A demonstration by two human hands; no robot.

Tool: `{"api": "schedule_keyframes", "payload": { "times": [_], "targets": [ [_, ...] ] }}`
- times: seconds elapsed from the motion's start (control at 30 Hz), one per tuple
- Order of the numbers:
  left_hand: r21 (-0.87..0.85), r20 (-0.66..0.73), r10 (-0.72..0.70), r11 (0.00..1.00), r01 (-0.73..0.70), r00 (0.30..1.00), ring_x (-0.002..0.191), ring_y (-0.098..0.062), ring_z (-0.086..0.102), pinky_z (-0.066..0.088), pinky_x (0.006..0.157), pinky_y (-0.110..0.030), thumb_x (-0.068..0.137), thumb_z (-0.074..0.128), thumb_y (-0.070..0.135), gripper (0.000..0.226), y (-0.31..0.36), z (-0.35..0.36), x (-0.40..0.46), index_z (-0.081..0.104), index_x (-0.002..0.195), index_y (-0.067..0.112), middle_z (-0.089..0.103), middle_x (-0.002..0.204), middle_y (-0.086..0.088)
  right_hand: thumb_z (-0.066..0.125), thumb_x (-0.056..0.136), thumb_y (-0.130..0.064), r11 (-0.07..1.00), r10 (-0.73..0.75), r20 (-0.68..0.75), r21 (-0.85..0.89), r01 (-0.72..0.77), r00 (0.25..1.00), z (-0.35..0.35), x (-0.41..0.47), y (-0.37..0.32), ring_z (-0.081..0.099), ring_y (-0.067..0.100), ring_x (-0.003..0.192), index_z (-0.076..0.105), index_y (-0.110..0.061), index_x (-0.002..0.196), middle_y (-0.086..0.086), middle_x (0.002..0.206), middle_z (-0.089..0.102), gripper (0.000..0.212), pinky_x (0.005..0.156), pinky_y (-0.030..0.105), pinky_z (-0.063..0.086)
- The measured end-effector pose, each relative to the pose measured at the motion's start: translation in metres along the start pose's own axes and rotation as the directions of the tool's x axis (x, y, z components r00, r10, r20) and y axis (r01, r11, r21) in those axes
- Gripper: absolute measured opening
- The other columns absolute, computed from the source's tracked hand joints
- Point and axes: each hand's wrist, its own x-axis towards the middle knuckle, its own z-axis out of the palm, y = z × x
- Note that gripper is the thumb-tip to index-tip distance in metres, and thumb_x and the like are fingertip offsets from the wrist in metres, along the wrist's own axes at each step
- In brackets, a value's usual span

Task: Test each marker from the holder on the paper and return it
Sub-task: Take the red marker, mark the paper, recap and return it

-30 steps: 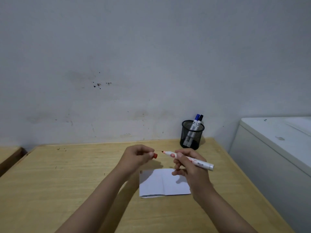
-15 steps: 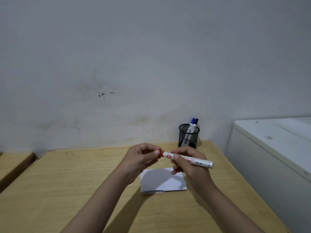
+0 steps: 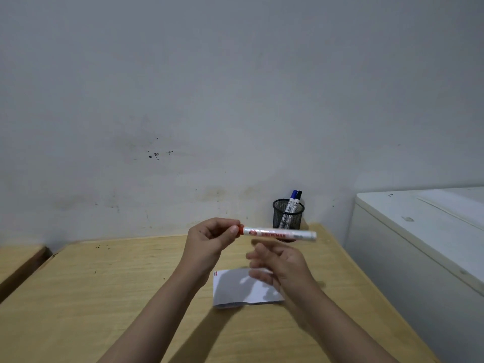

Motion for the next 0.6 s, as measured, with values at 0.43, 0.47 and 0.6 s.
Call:
{"api": "schedule_keyframes", "payload": {
  "times": [0.43, 0.47, 0.6],
  "targets": [
    [0.311, 0.064, 0.153, 0.936, -0.166, 0.986, 0.077, -0.017, 0.069, 0.057, 0.073, -0.027, 0.073, 0.076, 0.011, 0.016, -0.011, 0.041, 0.041, 0.069, 0.087, 0.016, 0.073, 0.078, -0.011, 0.074, 0.074, -0.017, 0.408, -0.634, 0.11, -0.793, 0.452, 0.765, -0.044, 0.043, -0.006, 0.065, 0.004, 0.076, 0.074, -0.016, 0.091, -0.006, 0.08, 0.072, 0.017, 0.068, 0.022, 0.053],
    [0.293, 0.068, 0.165, 0.939, -0.177, 0.984, 0.075, -0.012, 0.068, 0.055, 0.071, -0.023, 0.075, 0.076, 0.013, 0.014, -0.012, 0.046, 0.047, 0.07, 0.087, 0.017, 0.073, 0.079, -0.006, 0.074, 0.075, -0.015, 0.409, -0.662, 0.089, -0.789, 0.458, 0.744, -0.047, 0.047, -0.01, 0.066, 0.004, 0.074, 0.073, -0.016, 0.091, -0.006, 0.078, 0.072, 0.016, 0.067, 0.021, 0.053],
    [0.395, 0.047, 0.167, 0.903, -0.172, 0.985, 0.083, -0.003, 0.066, 0.051, 0.077, -0.02, 0.079, 0.071, 0.027, 0.015, -0.029, 0.059, 0.077, 0.071, 0.091, 0.019, 0.073, 0.093, 0.004, 0.071, 0.079, -0.007, 0.572, -0.7, -0.151, -0.705, 0.421, 0.698, -0.07, 0.079, -0.041, 0.063, 0.004, 0.06, 0.056, -0.026, 0.119, -0.002, 0.072, 0.068, 0.047, 0.061, 0.017, 0.054]
  ]
}}
